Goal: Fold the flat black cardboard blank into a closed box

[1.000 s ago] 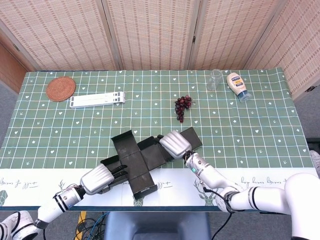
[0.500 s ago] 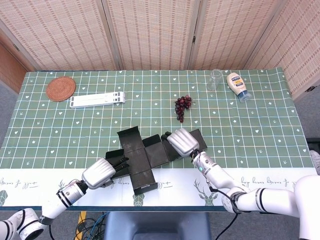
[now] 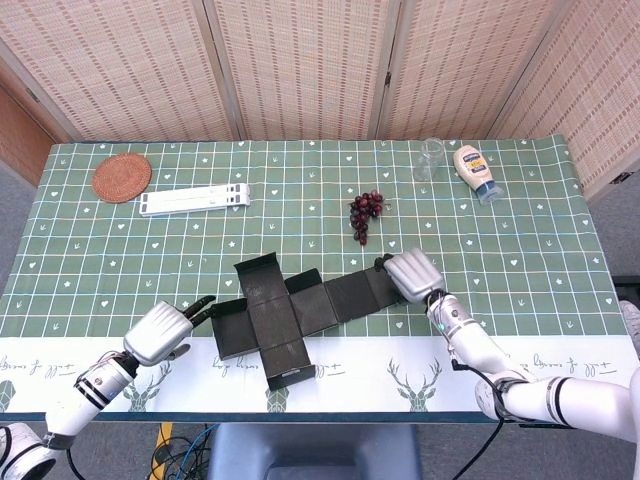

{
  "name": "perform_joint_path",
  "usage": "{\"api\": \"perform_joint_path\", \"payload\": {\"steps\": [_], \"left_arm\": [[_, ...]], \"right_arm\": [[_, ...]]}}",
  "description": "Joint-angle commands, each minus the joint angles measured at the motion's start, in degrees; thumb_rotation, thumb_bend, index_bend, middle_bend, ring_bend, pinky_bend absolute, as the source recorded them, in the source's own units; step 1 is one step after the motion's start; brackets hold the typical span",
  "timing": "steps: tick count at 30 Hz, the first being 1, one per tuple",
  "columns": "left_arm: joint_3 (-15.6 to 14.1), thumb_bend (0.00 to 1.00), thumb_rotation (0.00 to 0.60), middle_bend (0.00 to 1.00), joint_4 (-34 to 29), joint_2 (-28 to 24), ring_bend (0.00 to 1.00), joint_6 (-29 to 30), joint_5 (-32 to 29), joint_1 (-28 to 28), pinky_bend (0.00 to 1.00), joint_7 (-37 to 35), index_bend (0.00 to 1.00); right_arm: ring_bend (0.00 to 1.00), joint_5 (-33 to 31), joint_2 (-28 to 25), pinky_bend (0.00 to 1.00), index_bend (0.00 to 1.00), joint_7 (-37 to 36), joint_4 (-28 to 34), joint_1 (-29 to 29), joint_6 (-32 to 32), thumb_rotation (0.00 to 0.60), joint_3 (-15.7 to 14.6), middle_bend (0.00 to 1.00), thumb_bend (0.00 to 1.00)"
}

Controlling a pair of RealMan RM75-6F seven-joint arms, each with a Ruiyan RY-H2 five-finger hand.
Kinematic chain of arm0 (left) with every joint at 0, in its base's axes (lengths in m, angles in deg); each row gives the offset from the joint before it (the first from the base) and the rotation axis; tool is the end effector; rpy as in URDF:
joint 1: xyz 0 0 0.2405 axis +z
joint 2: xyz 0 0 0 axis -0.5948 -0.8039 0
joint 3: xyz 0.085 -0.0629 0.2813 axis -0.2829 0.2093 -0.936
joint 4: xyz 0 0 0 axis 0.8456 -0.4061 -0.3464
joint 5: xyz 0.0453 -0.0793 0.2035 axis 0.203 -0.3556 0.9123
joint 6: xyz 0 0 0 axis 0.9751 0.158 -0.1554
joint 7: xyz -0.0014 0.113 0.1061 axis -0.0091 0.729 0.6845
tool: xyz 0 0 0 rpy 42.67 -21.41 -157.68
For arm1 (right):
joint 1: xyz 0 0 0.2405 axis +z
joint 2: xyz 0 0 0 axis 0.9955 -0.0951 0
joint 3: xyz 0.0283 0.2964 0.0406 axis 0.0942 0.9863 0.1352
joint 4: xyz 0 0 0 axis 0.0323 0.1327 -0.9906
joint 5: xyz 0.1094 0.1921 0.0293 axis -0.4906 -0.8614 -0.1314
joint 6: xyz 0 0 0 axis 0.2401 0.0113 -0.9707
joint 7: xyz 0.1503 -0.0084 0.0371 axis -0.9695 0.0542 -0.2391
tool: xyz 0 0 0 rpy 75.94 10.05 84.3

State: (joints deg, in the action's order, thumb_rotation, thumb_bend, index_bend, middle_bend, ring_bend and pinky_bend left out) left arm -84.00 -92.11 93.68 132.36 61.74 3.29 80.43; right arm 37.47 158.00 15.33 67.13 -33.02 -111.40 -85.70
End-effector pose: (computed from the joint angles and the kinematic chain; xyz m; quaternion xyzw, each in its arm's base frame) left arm -0.2669 0.3137 0.0463 -0.8445 -0.2058 -0.3195 0.3774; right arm -0.1851 -0.4081 0.0197 0.7987 -0.3363 0.2534 0.4298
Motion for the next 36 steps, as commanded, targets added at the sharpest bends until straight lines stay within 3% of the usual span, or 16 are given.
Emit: {"api": "perform_joint_path", "payload": {"steps": [1, 11, 36], "left_arm": [[-0.15, 0.21, 0.6, 0.15, 2.72, 2.21, 0.76, -0.98, -0.09, -0.29, 0.83, -0.61, 0.2], [0.42, 0.21, 0.6, 0.15, 7.07, 6.34, 0.76, -2.61, -0.11, -1.74, 0.83, -0.54, 0.19], [0.66, 0.21, 0.6, 0.14, 8.4, 7.67, 0.76, -3.41, -1.61, -2.62, 0.83, -0.68, 0.19]], "right_arm": [[0.9, -1.57, -0.71, 1.0, 0.3, 0.8, -0.33, -0.57, 0.11, 0.6, -0.58, 0.35, 0.46], [0.9, -3.72, 0.4, 1.0, 0.3, 1.35, -2.79, -1.34, 1.24, 0.6, -1.61, 0.36, 0.51], [0.9, -2.87, 3.58, 1.0, 0.3, 0.03, -9.61, -3.4, 2.67, 0.6, -2.27, 0.36, 0.54]]}}
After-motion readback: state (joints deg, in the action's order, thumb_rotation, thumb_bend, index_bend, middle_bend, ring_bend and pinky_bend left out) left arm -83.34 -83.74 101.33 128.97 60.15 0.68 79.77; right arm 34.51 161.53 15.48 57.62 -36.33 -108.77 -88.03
